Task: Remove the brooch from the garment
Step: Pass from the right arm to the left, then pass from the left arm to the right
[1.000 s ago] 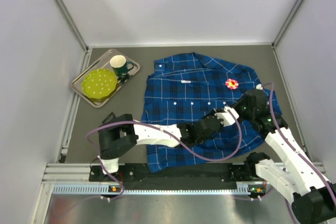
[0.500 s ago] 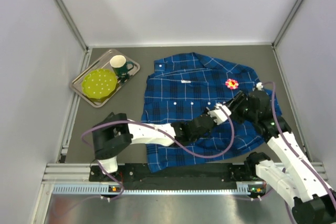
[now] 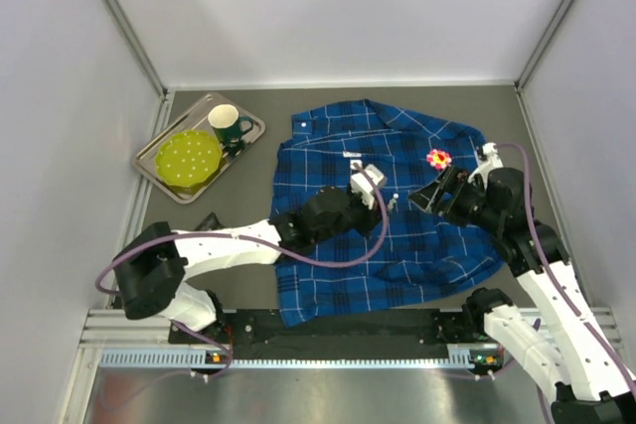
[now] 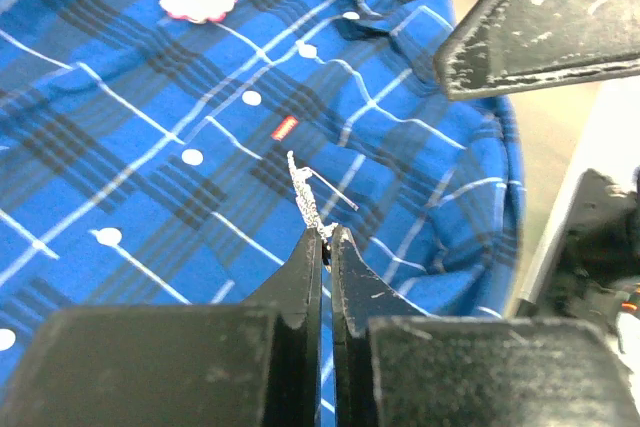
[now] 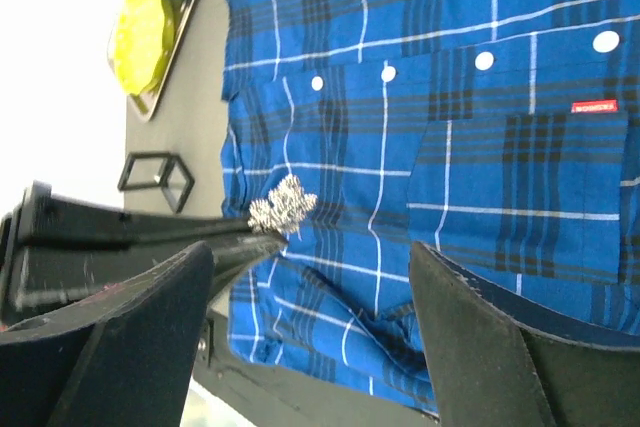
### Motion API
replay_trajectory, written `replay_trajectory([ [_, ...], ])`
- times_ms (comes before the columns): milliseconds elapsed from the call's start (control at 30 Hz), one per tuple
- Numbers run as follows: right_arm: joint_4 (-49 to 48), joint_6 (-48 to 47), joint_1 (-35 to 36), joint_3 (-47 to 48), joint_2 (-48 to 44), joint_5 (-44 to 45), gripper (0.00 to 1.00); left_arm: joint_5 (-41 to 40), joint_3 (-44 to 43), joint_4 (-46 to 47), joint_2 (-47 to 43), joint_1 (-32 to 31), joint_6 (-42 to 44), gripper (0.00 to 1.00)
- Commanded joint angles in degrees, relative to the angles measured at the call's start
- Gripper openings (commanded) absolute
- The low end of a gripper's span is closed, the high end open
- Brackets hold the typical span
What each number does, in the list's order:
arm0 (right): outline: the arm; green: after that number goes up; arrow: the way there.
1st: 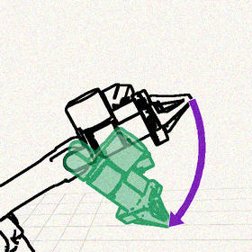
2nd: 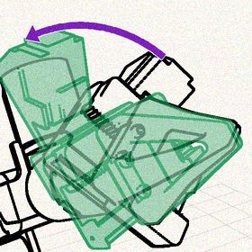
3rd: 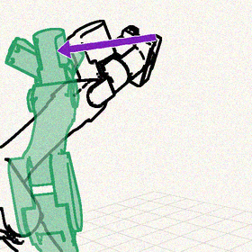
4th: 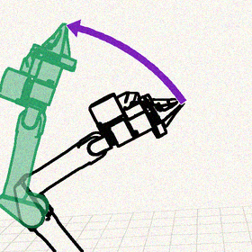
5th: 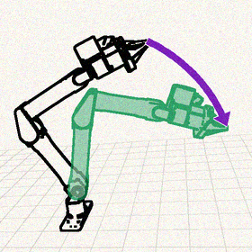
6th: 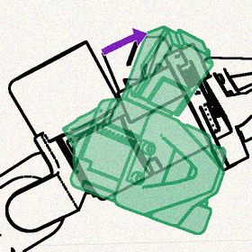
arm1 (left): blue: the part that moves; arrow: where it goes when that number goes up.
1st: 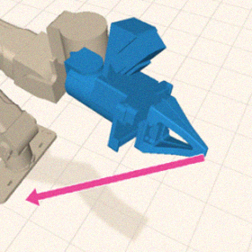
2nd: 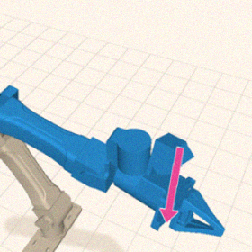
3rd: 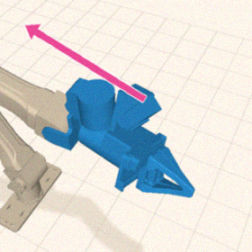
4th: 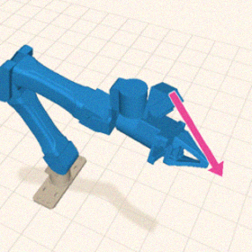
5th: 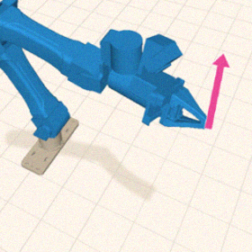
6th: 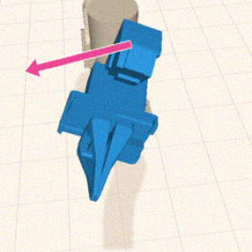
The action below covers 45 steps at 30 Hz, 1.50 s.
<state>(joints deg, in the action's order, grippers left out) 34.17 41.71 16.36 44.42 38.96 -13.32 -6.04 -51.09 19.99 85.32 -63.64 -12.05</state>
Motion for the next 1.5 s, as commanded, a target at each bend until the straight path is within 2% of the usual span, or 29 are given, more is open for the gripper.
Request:
replay_trajectory([
  [0,-1.03,-6.82,-1.68,1.55,-3.7,-11.09,0.8,20.48,3.8,6.09,-4.98,5.87,-12.17,0.0],
  [200,-1.74,-7.0,-2.39,-1.26,-7.58,-17.34,0.8,38.0,9.95,21.63,-5.61,11.51,-25.02,0.0],
  [400,-7.0,-6.12,-2.39,-6.45,-9.07,-24.45,0.79,45.23,11.1,33.35,-1.92,13.54,-35.48,0.0],
  [433,-9.45,-4.64,-2.47,-7.33,-9.77,-24.73,0.79,47.68,10.84,37.62,-0.61,13.63,-36.8,0.0],
  [567,-12.45,-1.99,-2.47,-10.93,-14.16,-24.2,0.75,49.02,11.71,47.48,1.69,14.06,-45.66,0.0],
  [767,-17.82,1.18,-2.47,-15.24,-18.92,-27.02,0.64,48.76,12.16,50.76,4.24,15.56,-51.39,0.0],
  [1000,-24.75,4.33,-2.47,-17.97,-18.92,-27.2,0.46,49.29,12.68,62.26,8.89,16.96,-61.5,0.0],
  [1067,-26.52,6.36,-2.47,-18.67,-19.01,-27.28,0.43,49.29,12.68,66.92,10.04,17.14,-64.39,0.0],
  [1200,-33.19,10.92,-2.56,-20.87,-19.01,-28.16,0.43,48.93,12.6,69.48,11.45,17.14,-66.08,0.0],
  [1333,-29.97,9.1,-2.47,-20.09,-19.27,-25.62,0.41,49.11,12.07,71.42,11.36,17.14,-67.22,0.0],
  [1400,-21.29,6.73,-2.56,-18.59,-21.2,-20.03,0.49,49.02,12.15,70.46,10.4,17.14,-66.96,0.0],
  [1467,-17.23,4.08,-2.47,-17.09,-22.43,-17.45,0.49,48.85,12.16,68.79,9.61,17.06,-65.82,0.0],
])
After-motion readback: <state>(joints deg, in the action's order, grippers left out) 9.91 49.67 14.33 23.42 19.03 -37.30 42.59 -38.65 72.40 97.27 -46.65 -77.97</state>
